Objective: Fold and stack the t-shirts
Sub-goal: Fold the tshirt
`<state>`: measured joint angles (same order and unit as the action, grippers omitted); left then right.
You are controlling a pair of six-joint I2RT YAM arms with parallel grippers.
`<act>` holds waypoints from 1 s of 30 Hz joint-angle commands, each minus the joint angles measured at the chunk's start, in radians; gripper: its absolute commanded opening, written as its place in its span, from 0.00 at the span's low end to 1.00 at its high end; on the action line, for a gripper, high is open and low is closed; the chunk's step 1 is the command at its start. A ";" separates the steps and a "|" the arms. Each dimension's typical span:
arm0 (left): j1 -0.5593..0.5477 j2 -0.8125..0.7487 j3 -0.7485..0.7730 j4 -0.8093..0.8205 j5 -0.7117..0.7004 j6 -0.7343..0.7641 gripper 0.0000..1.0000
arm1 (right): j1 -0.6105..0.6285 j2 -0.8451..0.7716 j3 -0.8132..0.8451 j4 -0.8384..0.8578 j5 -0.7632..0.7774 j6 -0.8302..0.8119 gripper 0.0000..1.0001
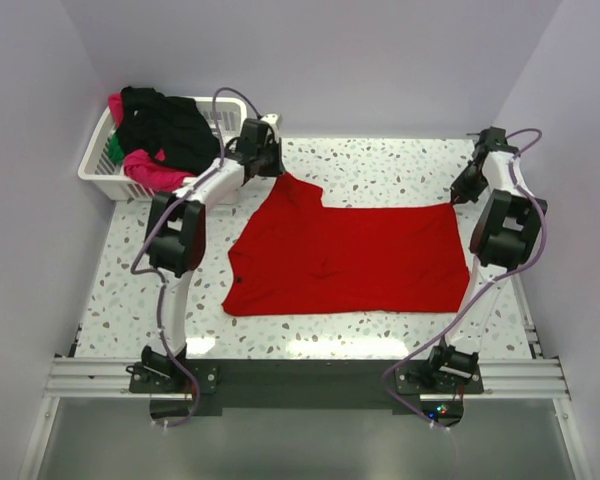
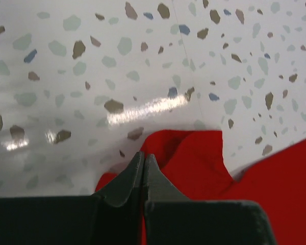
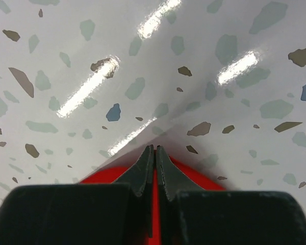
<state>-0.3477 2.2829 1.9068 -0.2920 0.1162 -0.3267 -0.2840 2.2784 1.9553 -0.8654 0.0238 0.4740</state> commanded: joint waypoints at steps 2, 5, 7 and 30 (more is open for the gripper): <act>0.007 -0.241 -0.193 0.122 0.066 0.023 0.00 | 0.002 -0.118 -0.061 0.008 -0.022 -0.046 0.00; 0.006 -0.351 -0.337 0.146 0.109 0.014 0.00 | 0.002 -0.178 -0.131 0.011 -0.022 -0.078 0.00; 0.004 -0.414 -0.419 0.142 0.126 0.009 0.00 | 0.002 -0.207 -0.176 0.016 -0.022 -0.089 0.00; -0.116 -0.901 -0.907 -0.030 0.010 -0.006 0.00 | -0.009 -0.505 -0.562 0.039 0.059 -0.135 0.00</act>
<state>-0.4545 1.4399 1.0298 -0.2867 0.1776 -0.3225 -0.2878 1.8481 1.4143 -0.8433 0.0475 0.3538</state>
